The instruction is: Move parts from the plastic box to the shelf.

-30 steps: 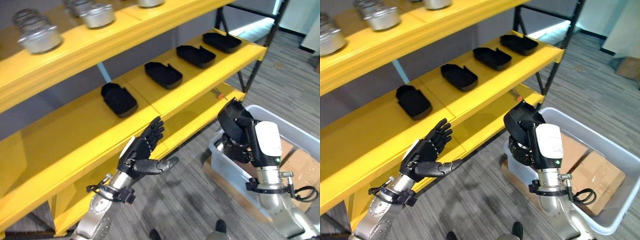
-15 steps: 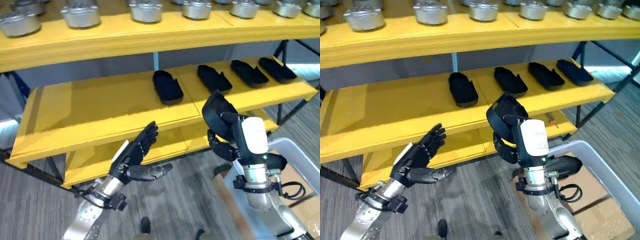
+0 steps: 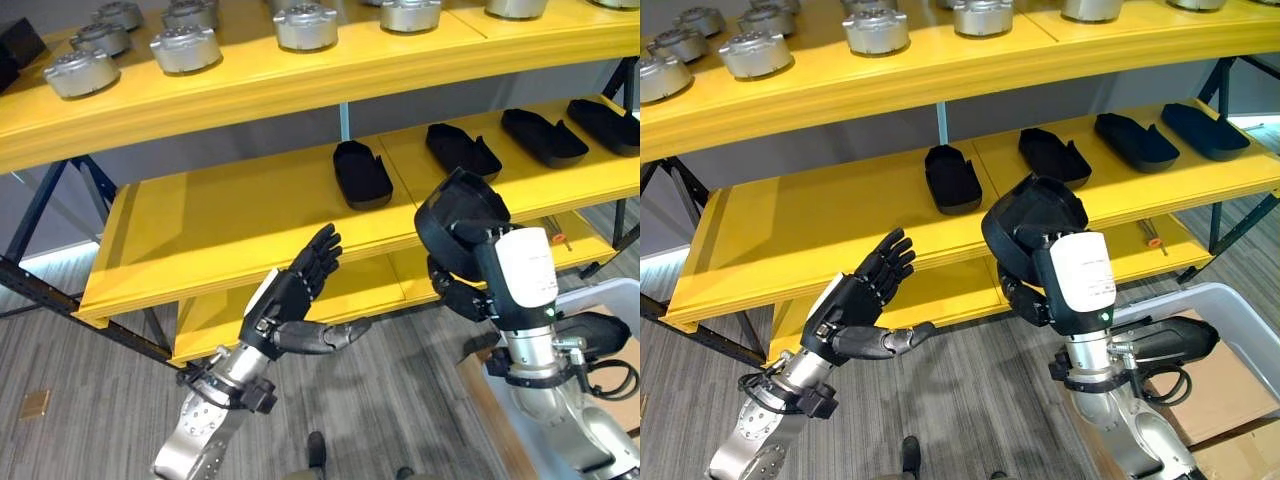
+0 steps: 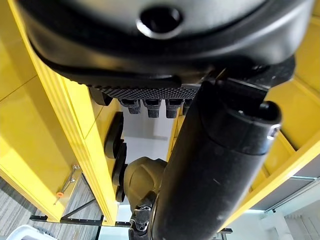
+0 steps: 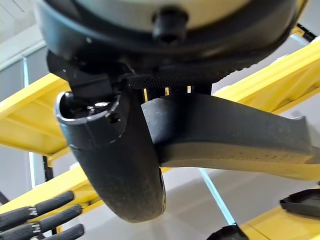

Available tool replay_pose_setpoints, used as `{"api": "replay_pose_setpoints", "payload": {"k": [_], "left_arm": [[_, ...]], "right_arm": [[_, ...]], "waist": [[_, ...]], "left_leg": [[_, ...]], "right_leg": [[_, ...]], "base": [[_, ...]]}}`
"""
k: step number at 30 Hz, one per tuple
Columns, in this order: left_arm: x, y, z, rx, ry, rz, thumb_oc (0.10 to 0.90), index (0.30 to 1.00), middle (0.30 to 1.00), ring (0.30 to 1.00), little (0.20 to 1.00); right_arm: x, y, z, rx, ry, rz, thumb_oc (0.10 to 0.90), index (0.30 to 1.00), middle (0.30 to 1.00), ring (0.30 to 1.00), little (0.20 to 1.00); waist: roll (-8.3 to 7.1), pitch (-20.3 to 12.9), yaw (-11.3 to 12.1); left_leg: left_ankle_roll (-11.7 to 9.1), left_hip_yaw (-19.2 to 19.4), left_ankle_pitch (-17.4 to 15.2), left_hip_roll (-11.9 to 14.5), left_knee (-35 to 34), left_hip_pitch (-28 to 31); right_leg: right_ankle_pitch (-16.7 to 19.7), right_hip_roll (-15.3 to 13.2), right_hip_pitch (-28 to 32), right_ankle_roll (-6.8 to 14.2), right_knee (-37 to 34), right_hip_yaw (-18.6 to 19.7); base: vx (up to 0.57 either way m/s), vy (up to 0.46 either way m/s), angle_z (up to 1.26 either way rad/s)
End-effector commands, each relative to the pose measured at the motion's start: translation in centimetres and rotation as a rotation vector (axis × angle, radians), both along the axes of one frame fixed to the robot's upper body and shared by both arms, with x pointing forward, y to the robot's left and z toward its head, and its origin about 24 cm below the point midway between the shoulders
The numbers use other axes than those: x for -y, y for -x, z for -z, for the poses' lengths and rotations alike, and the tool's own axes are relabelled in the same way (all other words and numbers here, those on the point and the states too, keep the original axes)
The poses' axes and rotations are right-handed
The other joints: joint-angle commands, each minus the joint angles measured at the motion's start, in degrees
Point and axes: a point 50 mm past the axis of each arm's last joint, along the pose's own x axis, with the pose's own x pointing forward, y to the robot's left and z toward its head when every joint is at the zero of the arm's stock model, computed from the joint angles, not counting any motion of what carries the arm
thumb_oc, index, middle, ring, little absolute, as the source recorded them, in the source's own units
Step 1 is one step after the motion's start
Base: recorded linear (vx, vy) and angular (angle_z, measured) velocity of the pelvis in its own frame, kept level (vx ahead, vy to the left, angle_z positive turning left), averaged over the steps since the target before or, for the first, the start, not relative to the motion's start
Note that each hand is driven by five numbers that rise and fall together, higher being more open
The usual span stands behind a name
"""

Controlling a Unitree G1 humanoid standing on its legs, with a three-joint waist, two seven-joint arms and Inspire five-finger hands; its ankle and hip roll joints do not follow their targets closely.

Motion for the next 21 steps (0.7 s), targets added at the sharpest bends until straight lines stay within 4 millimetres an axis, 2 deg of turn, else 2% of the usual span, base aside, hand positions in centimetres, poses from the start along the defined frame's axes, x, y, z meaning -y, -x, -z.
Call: {"api": "replay_pose_setpoints", "payload": {"k": [1, 3, 5, 7, 9, 10, 11, 14, 15, 18, 21], "left_arm": [[0.0, -0.9, -4.6, 0.281, 0.038, -0.012, 0.900, 1.000, 1.000, 1.000, 1.000], [0.7, -1.1, -4.8, 0.300, 0.038, 0.011, 0.900, 1.000, 1.000, 1.000, 1.000], [1.1, -1.2, -4.8, 0.303, 0.045, 0.016, 0.900, 1.000, 1.000, 1.000, 1.000], [1.0, -1.2, -4.8, 0.302, 0.057, -0.006, 0.900, 1.000, 1.000, 1.000, 1.000], [0.9, -1.2, -4.9, 0.304, 0.061, -0.021, 0.900, 1.000, 1.000, 1.000, 1.000], [0.7, -1.1, -5.1, 0.307, 0.072, -0.039, 0.900, 1.000, 1.000, 1.000, 1.000], [0.4, -1.1, -5.0, 0.308, 0.085, -0.039, 0.900, 1.000, 1.000, 1.000, 1.000], [0.3, -1.2, -4.8, 0.306, 0.080, -0.031, 0.900, 1.000, 1.000, 1.000, 1.000], [0.3, -1.2, -4.5, 0.304, 0.061, -0.030, 0.900, 1.000, 1.000, 1.000, 1.000], [0.1, -1.0, -4.4, 0.288, 0.058, -0.028, 0.900, 1.000, 1.000, 1.000, 1.000], [-0.2, -1.0, -4.4, 0.286, 0.039, -0.036, 0.900, 1.000, 1.000, 1.000, 1.000]], "right_arm": [[-2.1, 0.1, -5.7, 0.354, -0.048, -0.132, 0.400, 0.300, 0.300, 0.300, 0.300], [-2.0, -0.3, -5.6, 0.372, -0.039, -0.106, 0.400, 0.300, 0.300, 0.300, 0.300], [-2.1, -0.6, -5.8, 0.382, -0.032, -0.100, 0.400, 0.300, 0.300, 0.300, 0.300], [-2.2, -0.5, -6.1, 0.387, -0.022, -0.114, 0.400, 0.300, 0.300, 0.300, 0.300], [-2.0, -0.5, -6.4, 0.387, -0.017, -0.124, 0.400, 0.300, 0.300, 0.300, 0.300], [-1.7, -0.4, -6.9, 0.391, -0.010, -0.137, 0.400, 0.300, 0.300, 0.300, 0.300], [-1.2, -0.2, -7.0, 0.396, -0.002, -0.135, 0.400, 0.300, 0.300, 0.300, 0.300], [-0.7, 0.2, -6.8, 0.398, 0.002, -0.129, 0.400, 0.300, 0.300, 0.300, 0.300], [-0.7, 0.2, -6.5, 0.390, 0.002, -0.124, 0.400, 0.300, 0.300, 0.300, 0.300], [-1.0, 0.6, -6.2, 0.383, -0.008, -0.132, 0.400, 0.300, 0.300, 0.300, 0.300], [-1.6, 0.7, -6.2, 0.377, -0.007, -0.142, 0.400, 0.300, 0.300, 0.300, 0.300]], "waist": [[-4.59, -2.9, -0.3], [-4.79, -2.3, -0.8], [-4.56, -2.1, -1.3], [-4.09, -2.3, -1.4], [-3.98, -2.2, -1.3], [-3.84, -2.0, -1.1], [-3.80, -1.4, -1.3], [-3.18, -1.2, -2.0], [-2.49, -1.3, -2.1], [-2.01, -1.7, -2.1], [-2.08, -2.4, -1.2]], "left_leg": [[3.5, 7.5, -13.3, -5.7, 10.5, 4.3], [2.5, 9.0, -12.6, -3.1, 12.4, 3.2], [1.6, 9.0, -10.8, -1.0, 10.3, 4.1], [0.0, 6.4, -6.3, 1.9, 6.0, 4.6], [-0.7, 4.9, -4.8, 3.1, 4.0, 4.4], [-1.9, 3.4, -2.1, 5.1, 1.6, 3.5], [-2.8, 4.3, 0.5, 7.2, 0.7, 1.4], [-3.0, 7.0, -0.7, 7.5, 0.6, 1.6], [-2.6, 7.8, -1.9, 6.7, 0.2, 3.0], [-1.9, 8.4, -3.9, 4.9, 0.0, 5.1], [-0.5, 8.8, -6.0, 2.7, 0.4, 6.4]], "right_leg": [[10.7, 2.8, -3.2, -2.0, -4.4, -1.7], [10.6, 2.1, -3.6, -2.1, -3.6, -2.6], [10.4, 1.7, -3.8, -2.1, -3.0, -3.0], [10.3, 1.1, -3.4, -1.9, -3.4, -1.6], [10.1, 0.6, -3.0, -1.8, -3.5, -0.8], [9.8, -0.2, -2.4, -1.6, -3.9, 0.1], [9.7, -1.8, -1.2, -1.3, -4.2, -0.5], [9.4, -3.4, -0.7, -0.4, -3.9, -2.4], [9.3, -4.4, -0.6, 0.3, -3.4, -3.5], [9.6, -5.7, -0.5, 1.4, -3.3, -4.9], [10.1, -7.1, -0.5, 2.4, -3.3, -6.0]], "base": [[-0.06, -0.021, 0.08], [-0.05, 0.036, 0.26], [0.05, 0.152, 0.53], [0.11, 0.233, 0.32], [0.11, 0.239, -0.08], [0.16, 0.438, -0.27], [0.15, 0.453, -0.20], [0.13, 0.364, -0.01], [0.17, 0.406, -0.09], [0.17, 0.361, -0.01], [0.15, 0.294, 0.14]]}}
